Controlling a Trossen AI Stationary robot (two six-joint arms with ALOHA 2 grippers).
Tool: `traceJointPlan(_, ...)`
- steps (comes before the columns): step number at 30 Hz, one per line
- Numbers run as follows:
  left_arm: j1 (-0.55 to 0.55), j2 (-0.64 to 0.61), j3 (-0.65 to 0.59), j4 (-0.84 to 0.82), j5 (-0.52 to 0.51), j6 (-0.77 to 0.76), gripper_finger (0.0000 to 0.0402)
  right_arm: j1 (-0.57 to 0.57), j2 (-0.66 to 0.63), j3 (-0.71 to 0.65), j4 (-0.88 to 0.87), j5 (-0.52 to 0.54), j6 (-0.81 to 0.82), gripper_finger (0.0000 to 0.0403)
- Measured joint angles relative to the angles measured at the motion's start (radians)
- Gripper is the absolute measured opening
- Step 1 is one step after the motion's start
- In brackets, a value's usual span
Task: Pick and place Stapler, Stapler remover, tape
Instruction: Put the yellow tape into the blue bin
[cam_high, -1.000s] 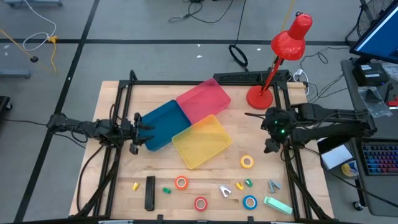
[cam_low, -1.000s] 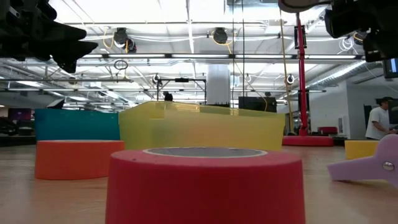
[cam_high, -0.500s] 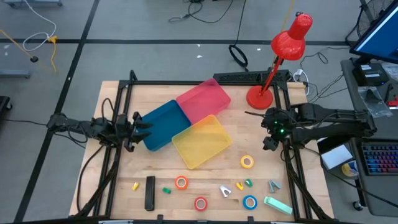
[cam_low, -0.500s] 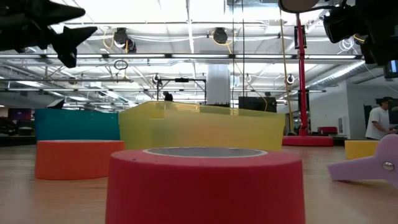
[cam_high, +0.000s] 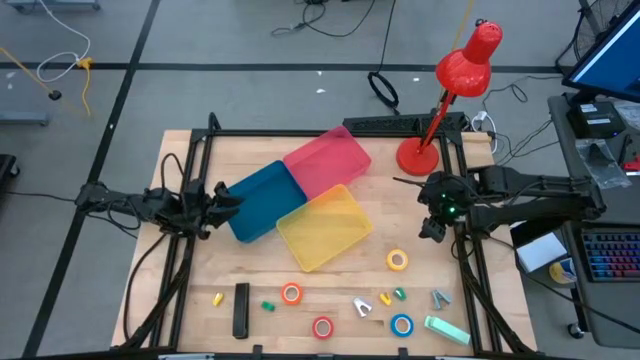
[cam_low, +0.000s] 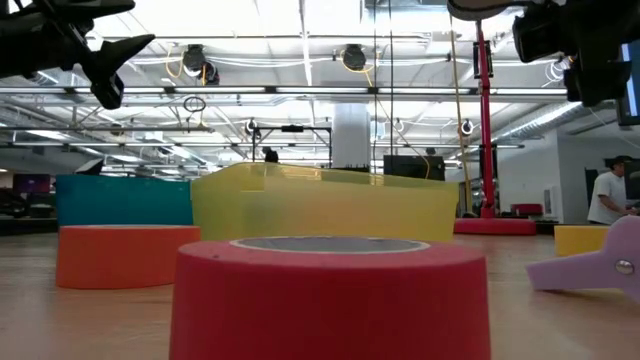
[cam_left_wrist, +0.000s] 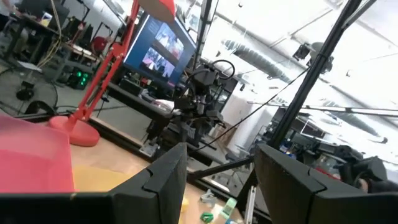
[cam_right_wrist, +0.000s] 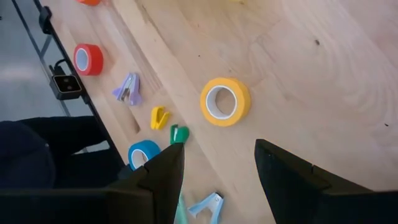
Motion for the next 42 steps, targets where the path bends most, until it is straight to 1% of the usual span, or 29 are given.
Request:
traceJointPlan(10, 0.000, 0.000, 0.000, -0.001, 0.007, -0.008, 0.0186, 0.000, 0.009, -0.001, -0.001, 0.006, 0.000, 0.0192)
traceJointPlan(12, 0.000, 0.000, 0.000, -0.001, 0.007, -0.018, 0.0186, 0.000, 0.013, -0.009, 0.003, 0.023, 0.000, 0.0192)
traceJointPlan(15, 0.000, 0.000, 0.000, -0.002, 0.007, -0.028, 0.0186, 0.000, 0.018, -0.044, 0.023, 0.025, 0.000, 0.0192)
traceJointPlan(19, 0.000, 0.000, 0.000, -0.006, 0.008, -0.043, 0.0186, 0.000, 0.017, -0.118, 0.112, 0.024, 0.002, 0.0192)
traceJointPlan(23, -0.001, 0.000, 0.000, -0.020, 0.008, -0.049, 0.0186, 0.000, 0.017, -0.193, 0.199, 0.023, 0.044, 0.0192)
traceJointPlan(29, -0.001, 0.000, 0.000, -0.019, 0.006, -0.049, 0.0186, 0.000, 0.017, -0.274, 0.234, 0.021, 0.101, 0.0192)
traceJointPlan(34, 0.000, 0.000, 0.000, -0.020, 0.006, -0.049, 0.0186, 0.000, 0.017, -0.314, 0.235, 0.021, 0.131, 0.0192)
traceJointPlan(39, -0.001, 0.000, 0.000, -0.020, 0.005, -0.049, 0.0186, 0.000, 0.017, -0.338, 0.243, 0.005, 0.250, 0.0192)
traceJointPlan(42, -0.001, 0.000, 0.000, -0.020, 0.005, -0.049, 0.0186, 0.001, 0.017, -0.342, 0.268, -0.012, 0.242, 0.0192)
